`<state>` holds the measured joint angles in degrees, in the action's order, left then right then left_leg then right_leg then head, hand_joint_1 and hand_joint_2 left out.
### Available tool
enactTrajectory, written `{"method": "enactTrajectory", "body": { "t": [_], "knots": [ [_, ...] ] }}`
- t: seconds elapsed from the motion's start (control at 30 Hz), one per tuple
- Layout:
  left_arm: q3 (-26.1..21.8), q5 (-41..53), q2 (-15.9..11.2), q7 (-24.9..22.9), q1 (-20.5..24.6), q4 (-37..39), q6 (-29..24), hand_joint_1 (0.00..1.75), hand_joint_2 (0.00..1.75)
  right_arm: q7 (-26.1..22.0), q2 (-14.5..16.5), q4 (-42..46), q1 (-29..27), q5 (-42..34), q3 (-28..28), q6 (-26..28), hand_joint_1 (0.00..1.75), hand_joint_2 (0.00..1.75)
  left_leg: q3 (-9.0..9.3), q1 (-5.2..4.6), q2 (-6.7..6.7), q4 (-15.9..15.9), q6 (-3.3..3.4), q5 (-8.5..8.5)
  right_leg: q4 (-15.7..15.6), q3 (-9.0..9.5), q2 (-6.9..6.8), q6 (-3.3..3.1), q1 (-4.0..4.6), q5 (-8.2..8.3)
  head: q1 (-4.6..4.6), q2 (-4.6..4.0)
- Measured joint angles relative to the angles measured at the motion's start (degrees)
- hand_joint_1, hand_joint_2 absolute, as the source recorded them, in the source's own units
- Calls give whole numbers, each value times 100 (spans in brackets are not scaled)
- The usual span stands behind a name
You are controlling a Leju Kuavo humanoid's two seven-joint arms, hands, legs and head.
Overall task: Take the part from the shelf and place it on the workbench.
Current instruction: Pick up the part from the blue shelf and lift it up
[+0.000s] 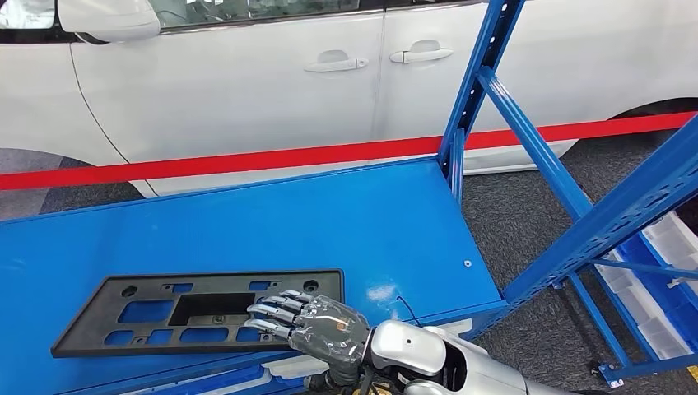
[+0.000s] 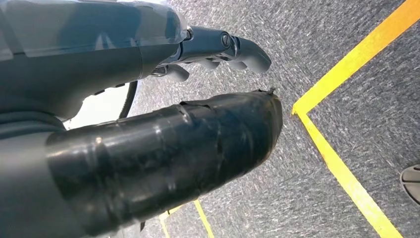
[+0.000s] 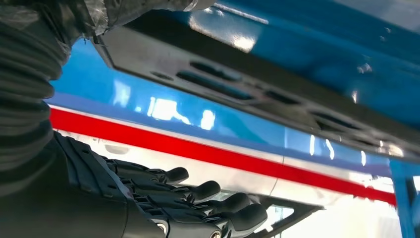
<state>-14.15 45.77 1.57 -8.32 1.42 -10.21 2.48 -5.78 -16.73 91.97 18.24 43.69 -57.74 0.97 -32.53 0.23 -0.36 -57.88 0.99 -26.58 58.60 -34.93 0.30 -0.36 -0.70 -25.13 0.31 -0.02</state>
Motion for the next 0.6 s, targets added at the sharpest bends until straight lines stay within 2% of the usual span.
{"method": "enactTrajectory", "body": {
  "t": [0.17, 0.43, 0.6],
  "knots": [
    [-15, 85, 0, 29, 14, 0, 0, 0, 0, -98, 149, -619, 248, 50, -57, 24, 0, 175, 1, 0, 1, 0, 0, 0, 1, 2, 0, 0, 0, 0, -1, 0],
    [-52, 162, 0, 39, 16, 0, 3, 0, 0, 11, 639, -1863, 549, 274, -37, 250, 0, 175, 4, 0, 0, -1, 0, 2, 6, 2, 0, 0, 0, 1, 0, 0],
    [-62, 163, 0, 50, 15, 0, 3, 0, 0, 12, 842, -2275, 659, 298, 29, 309, 0, 175, 4, 0, 0, 0, 0, 2, 6, 2, 1, 0, 0, 0, -1, 0]
  ]
}}
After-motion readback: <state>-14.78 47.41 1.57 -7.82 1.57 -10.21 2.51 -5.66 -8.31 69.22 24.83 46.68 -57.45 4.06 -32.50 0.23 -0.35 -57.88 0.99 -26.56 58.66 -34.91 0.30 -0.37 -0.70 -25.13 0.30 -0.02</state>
